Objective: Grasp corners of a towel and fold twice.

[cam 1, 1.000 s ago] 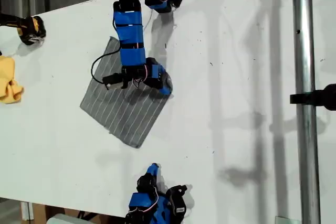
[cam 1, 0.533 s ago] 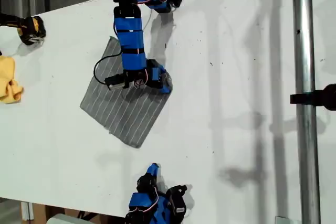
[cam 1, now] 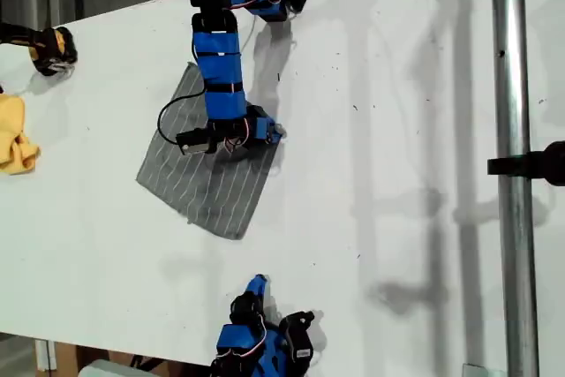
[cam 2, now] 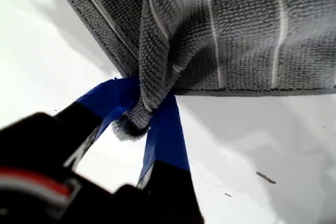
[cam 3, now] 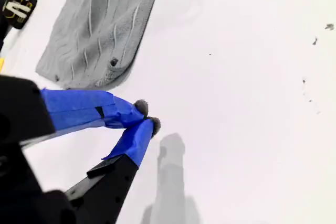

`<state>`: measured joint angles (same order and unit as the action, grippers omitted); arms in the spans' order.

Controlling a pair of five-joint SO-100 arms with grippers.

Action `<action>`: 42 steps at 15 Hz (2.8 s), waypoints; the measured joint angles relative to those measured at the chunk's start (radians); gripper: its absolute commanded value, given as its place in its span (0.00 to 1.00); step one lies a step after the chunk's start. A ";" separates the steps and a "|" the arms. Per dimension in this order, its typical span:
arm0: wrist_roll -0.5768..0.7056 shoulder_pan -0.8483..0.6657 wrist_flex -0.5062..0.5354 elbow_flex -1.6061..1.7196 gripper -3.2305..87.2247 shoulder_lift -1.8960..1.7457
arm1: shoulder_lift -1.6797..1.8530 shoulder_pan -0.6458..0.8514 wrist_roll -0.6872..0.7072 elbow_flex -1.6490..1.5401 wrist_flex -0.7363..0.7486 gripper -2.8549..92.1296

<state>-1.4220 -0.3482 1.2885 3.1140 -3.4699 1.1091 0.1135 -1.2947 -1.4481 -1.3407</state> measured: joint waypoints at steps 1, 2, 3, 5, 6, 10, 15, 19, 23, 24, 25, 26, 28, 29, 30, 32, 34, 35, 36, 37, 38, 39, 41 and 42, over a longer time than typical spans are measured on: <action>-0.014 0.000 -0.003 -0.018 0.03 0.000 | 0.000 0.000 -0.002 0.000 0.002 0.03; -0.031 0.000 -0.003 -0.040 0.03 0.008 | 0.000 0.000 0.000 0.000 0.009 0.03; -0.038 0.000 -0.006 -0.101 0.03 0.043 | 0.000 0.000 0.002 0.000 0.011 0.03; -0.028 0.002 -0.032 -0.287 0.03 0.275 | 0.000 -0.003 0.000 0.000 0.028 0.03; -0.011 0.002 -0.044 -0.385 0.03 0.407 | 0.000 -0.005 0.000 0.000 0.028 0.03; 0.141 0.000 -0.048 -0.769 0.03 0.896 | 0.000 -0.009 -0.002 0.000 0.028 0.03; 0.528 -0.075 -0.008 -1.147 0.03 1.328 | 0.000 -0.028 -0.002 0.000 0.040 0.03; 0.781 -0.143 0.044 -1.402 0.03 1.626 | 0.000 -0.038 -0.011 0.000 0.040 0.03; 0.887 -0.161 0.149 -1.675 0.11 1.870 | 0.000 -0.041 -0.011 0.000 0.040 0.03; 0.894 -0.161 0.176 -1.733 0.19 1.910 | 0.000 -0.041 -0.011 0.000 0.040 0.03; 0.905 -0.161 0.192 -1.769 0.24 1.925 | 0.000 -0.041 -0.011 0.000 0.040 0.03; 0.919 -0.161 0.207 -1.790 0.27 1.937 | 0.000 -0.041 -0.011 0.000 0.040 0.03; 0.954 -0.161 0.235 -1.821 0.32 1.940 | 0.000 -0.041 -0.011 0.000 0.040 0.03; 0.977 -0.161 0.247 -1.833 0.38 1.940 | 0.000 -0.041 -0.011 0.000 0.040 0.03; 1.002 -0.161 0.262 -1.844 0.39 1.940 | 0.000 -0.041 -0.011 0.000 0.040 0.03; 1.034 -0.161 0.267 -1.855 0.40 1.940 | 0.000 -0.041 -0.011 0.000 0.040 0.03; 1.057 -0.161 0.268 -1.855 0.41 1.940 | 0.000 -0.041 -0.011 0.000 0.040 0.03; 1.066 -0.161 0.268 -1.855 0.41 1.945 | 0.000 -0.041 -0.011 0.000 0.040 0.03; 1.072 -0.161 0.268 -1.848 0.41 1.953 | 0.000 -0.041 -0.011 0.000 0.040 0.03; 1.075 -0.164 0.258 -1.833 0.41 1.954 | 0.000 -0.041 -0.011 0.000 0.040 0.03; 1.077 -0.179 0.236 -1.796 0.41 1.960 | 0.000 -0.041 -0.011 0.000 0.040 0.03; 1.078 -0.198 0.190 -1.752 0.40 1.971 | 0.000 -0.041 -0.011 0.000 0.040 0.03; 1.078 -0.224 0.126 -1.674 0.40 2.008 | 0.000 -0.041 -0.011 0.000 0.040 0.03; 1.078 -0.224 0.097 -1.657 0.39 2.036 | 0.000 -0.041 -0.011 0.000 0.040 0.03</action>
<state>-0.3436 -0.5722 1.3852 1.4573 -1.4343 1.1091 0.0721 -1.3054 -1.4481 -1.3008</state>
